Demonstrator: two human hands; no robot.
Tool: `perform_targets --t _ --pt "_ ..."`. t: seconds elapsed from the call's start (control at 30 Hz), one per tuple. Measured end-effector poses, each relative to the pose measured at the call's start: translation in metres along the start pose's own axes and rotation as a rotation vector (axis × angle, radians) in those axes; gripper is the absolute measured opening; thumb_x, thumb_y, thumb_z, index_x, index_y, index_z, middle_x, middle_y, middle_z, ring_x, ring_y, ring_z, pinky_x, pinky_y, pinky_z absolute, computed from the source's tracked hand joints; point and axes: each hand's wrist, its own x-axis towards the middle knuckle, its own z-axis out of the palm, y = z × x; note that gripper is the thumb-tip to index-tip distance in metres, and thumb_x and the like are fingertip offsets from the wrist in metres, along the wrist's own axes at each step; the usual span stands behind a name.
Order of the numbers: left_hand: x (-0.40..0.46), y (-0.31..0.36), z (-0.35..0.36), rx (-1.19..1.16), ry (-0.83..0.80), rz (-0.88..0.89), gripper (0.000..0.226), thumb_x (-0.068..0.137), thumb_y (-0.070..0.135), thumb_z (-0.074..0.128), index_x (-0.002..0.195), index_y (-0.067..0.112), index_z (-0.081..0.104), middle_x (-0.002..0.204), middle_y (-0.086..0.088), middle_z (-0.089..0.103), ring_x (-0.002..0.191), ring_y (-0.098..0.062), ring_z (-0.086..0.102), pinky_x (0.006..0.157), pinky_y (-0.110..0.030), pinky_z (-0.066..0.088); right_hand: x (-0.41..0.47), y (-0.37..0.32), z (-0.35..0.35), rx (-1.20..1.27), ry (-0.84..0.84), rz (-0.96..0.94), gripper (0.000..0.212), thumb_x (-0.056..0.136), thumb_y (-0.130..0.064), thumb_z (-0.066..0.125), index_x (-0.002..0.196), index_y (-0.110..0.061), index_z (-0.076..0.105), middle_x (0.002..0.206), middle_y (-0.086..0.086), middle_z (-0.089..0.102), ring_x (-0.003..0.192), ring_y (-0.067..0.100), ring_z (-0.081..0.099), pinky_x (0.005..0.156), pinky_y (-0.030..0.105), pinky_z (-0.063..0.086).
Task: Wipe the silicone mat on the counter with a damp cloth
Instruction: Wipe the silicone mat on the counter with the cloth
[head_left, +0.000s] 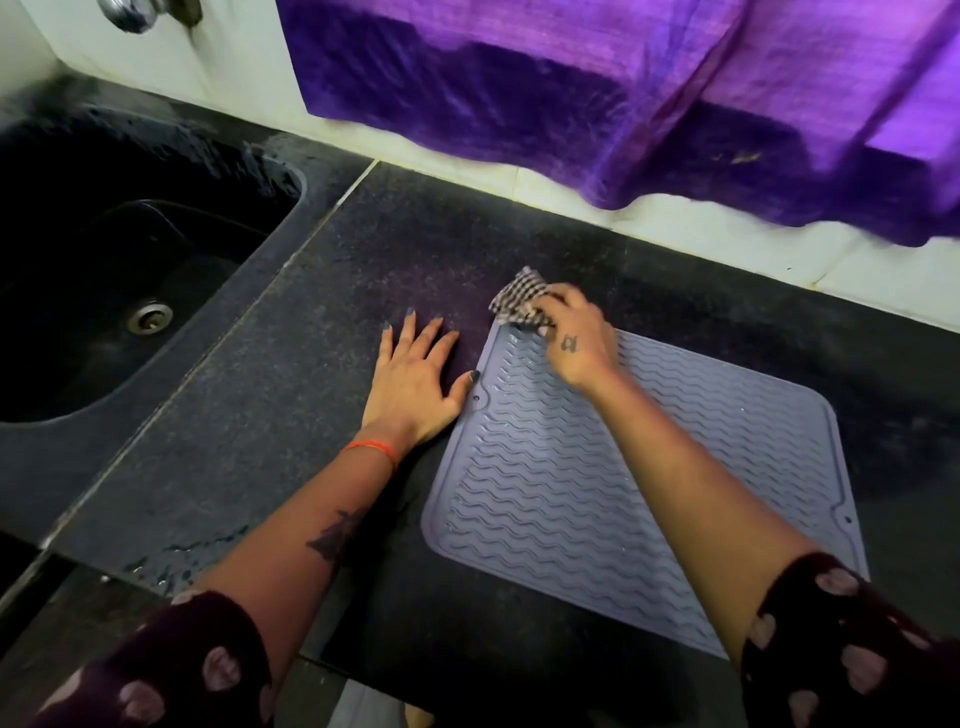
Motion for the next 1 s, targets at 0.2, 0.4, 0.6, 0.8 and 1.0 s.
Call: perform_targets --t 0.2,0.4,0.6,0.8,1.0 --pt "0.0 0.002 -0.003 -0.008 -0.009 0.002 0.079 0.079 0.062 0.016 0.143 0.019 0.035 0.152 -0.004 0.029 0.145 -0.027 0.006 0.116 -0.042 -0.004 -0.006 -0.001 0.003 -0.04 -0.041 -0.071 0.039 0.088 -0.01 0.054 0.12 -0.033 0.052 0.141 -0.011 0.043 0.113 0.024 0.041 0.092 0.039 0.034" --pt "0.0 0.0 -0.001 -0.001 -0.012 0.006 0.073 0.083 0.059 0.021 0.143 0.019 0.034 0.153 -0.004 0.028 0.145 -0.026 0.006 0.117 -0.042 -0.004 -0.007 0.011 -0.002 0.238 -0.05 -0.058 0.036 0.089 -0.01 0.054 0.115 -0.034 0.059 0.116 0.005 0.063 0.1 0.027 0.058 0.078 0.032 0.046" --pt "-0.001 0.001 -0.003 -0.008 -0.022 -0.004 0.069 0.084 0.055 0.025 0.144 0.02 0.032 0.153 -0.004 0.026 0.145 -0.026 0.005 0.117 -0.041 -0.006 -0.015 -0.005 0.006 -0.031 -0.121 -0.079 0.049 0.092 -0.024 0.054 0.135 -0.043 0.041 0.148 -0.009 0.035 0.125 0.026 0.036 0.103 0.035 0.028" --pt "-0.001 0.001 -0.004 -0.001 -0.024 -0.001 0.072 0.083 0.056 0.023 0.144 0.02 0.032 0.154 -0.003 0.026 0.145 -0.026 0.005 0.117 -0.042 -0.006 -0.024 0.006 -0.001 0.072 -0.185 -0.2 0.054 0.083 -0.005 0.06 0.12 -0.044 0.058 0.14 -0.01 0.047 0.124 0.02 0.045 0.104 0.028 0.031" --pt "-0.001 0.002 -0.005 -0.004 -0.033 -0.006 0.068 0.084 0.048 0.027 0.144 0.019 0.032 0.154 -0.003 0.025 0.145 -0.026 0.004 0.117 -0.041 -0.006 -0.024 -0.007 0.001 0.0 -0.104 -0.09 0.052 0.089 -0.014 0.055 0.13 -0.045 0.047 0.146 -0.009 0.038 0.123 0.025 0.04 0.102 0.036 0.033"
